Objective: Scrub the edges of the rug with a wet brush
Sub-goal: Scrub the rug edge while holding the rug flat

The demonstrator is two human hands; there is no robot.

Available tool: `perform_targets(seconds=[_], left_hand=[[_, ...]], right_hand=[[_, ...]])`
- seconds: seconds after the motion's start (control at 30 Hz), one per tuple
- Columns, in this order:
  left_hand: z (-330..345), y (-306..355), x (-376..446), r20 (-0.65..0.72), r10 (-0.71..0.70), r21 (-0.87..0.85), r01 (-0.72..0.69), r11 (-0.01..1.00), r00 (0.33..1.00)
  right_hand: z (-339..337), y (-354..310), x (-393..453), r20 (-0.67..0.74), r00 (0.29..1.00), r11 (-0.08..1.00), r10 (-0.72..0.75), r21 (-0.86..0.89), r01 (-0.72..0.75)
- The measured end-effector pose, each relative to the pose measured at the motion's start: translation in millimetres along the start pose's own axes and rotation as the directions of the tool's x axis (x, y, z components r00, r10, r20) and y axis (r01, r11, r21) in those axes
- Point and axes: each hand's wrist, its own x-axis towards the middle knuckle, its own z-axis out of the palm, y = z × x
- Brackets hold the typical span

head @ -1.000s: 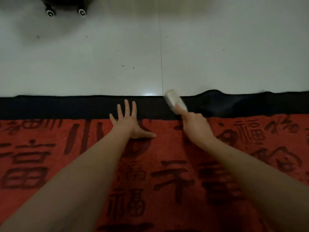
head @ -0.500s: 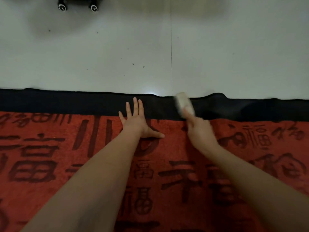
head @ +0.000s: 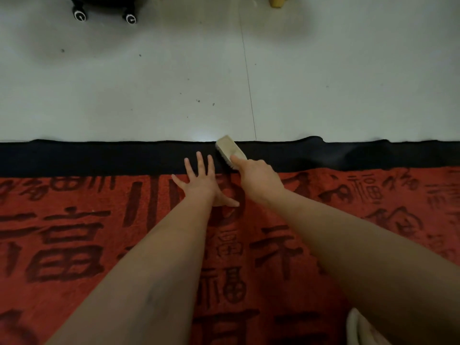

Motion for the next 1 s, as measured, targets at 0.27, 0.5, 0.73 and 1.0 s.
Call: perform_targets(seconds=[0.27, 0.5, 0.73, 1.0], left_hand=[[6, -11, 12, -0.080, -0.043, -0.044, 0.039, 0.998, 0.996], [-9, 1, 6, -0.017, -0.099, -0.065, 0.098, 0.993, 0.995], [-10, 18, 16, -0.033, -0.210, -0.108, 0.205, 0.973, 0.977], [-28, 37, 27, -0.011, -0.247, -0.220, 0.239, 0.946, 0.969]], right_hand=[[48, -4, 26, 0.057, 0.988, 0.990, -0.144, 0.006, 0.143], [-13, 90, 36, -0.027, 0.944, 0.943, 0.327, 0.071, -0.325], [46, 41, 14, -0.097, 0.993, 0.988, -0.071, 0.130, 0.084], [35, 46, 24, -0.044, 0.986, 0.966, -0.164, 0.198, 0.169]])
